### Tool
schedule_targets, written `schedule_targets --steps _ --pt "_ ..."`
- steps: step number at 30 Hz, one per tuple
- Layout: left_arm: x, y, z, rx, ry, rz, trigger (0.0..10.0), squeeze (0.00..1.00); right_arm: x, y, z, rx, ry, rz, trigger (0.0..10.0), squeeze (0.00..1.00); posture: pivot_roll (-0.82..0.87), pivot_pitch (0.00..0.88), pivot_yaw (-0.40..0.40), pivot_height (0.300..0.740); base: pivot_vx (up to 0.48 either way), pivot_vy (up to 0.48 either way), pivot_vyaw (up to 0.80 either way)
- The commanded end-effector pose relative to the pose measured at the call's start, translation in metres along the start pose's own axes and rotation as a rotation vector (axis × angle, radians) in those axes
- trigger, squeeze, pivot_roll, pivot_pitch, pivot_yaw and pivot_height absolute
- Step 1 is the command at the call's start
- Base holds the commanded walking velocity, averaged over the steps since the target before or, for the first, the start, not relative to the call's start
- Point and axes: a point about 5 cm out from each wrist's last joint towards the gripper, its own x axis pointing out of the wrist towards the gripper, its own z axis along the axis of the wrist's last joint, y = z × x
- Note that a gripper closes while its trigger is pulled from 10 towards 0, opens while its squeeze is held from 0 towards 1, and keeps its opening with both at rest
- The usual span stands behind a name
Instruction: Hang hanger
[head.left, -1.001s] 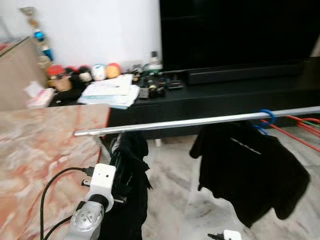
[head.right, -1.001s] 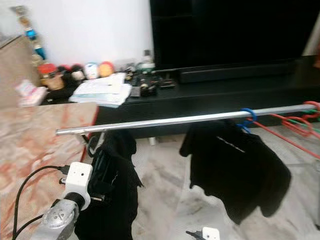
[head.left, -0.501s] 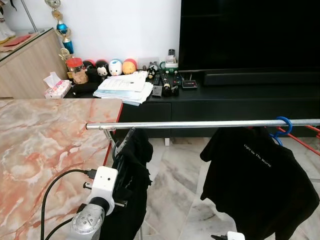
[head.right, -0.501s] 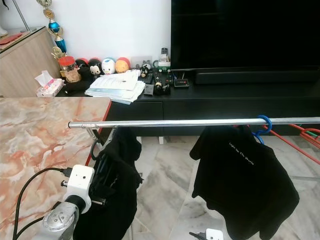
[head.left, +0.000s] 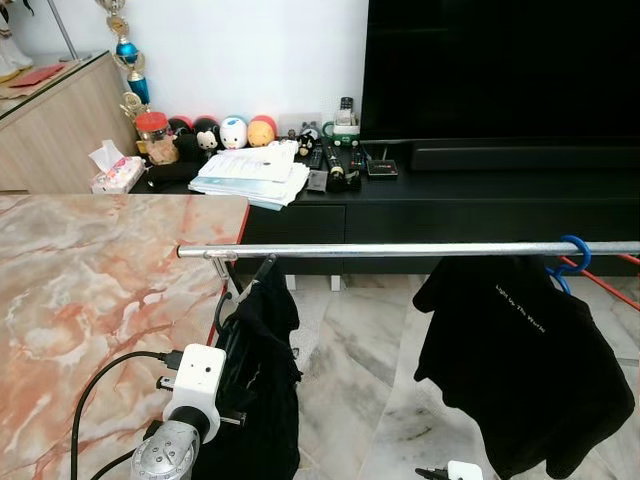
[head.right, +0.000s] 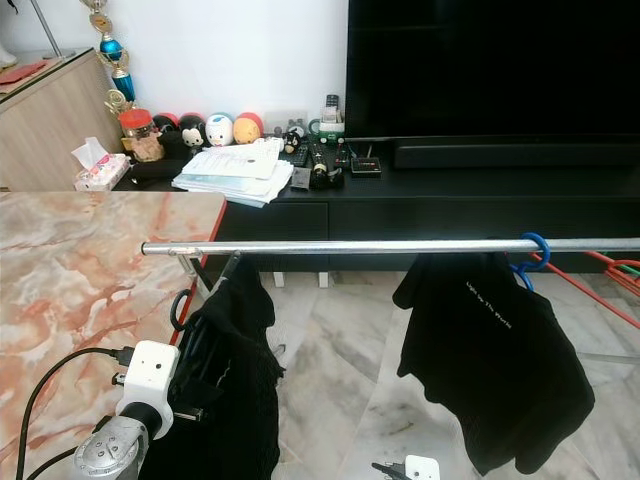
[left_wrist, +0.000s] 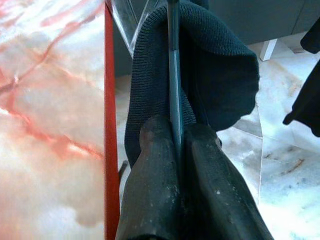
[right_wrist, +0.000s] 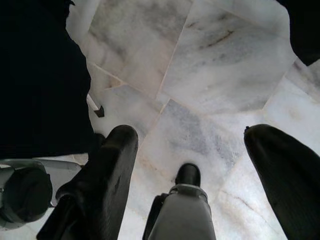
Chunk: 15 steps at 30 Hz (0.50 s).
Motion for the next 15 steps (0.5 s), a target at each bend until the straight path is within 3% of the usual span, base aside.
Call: schedule_targets --steps 1,15 --pt "-0.0013 0.0043 0.0089 0.001 -0.050 0.013 10.0 0.00 -0.0003 0.0017 -0.0036 0.011 0.014 0.003 10.0 0.00 0.10 0.062 0.047 0.740 -0.247 0.000 0.00" --pt "-0.0003 0.0039 0.0104 0.000 -0.054 0.011 10.0 0.00 -0.0002 0.0019 -0.0035 0.011 0.014 0.005 10.0 0.00 0.10 0.062 0.047 0.740 -0.275 0.000 0.00"
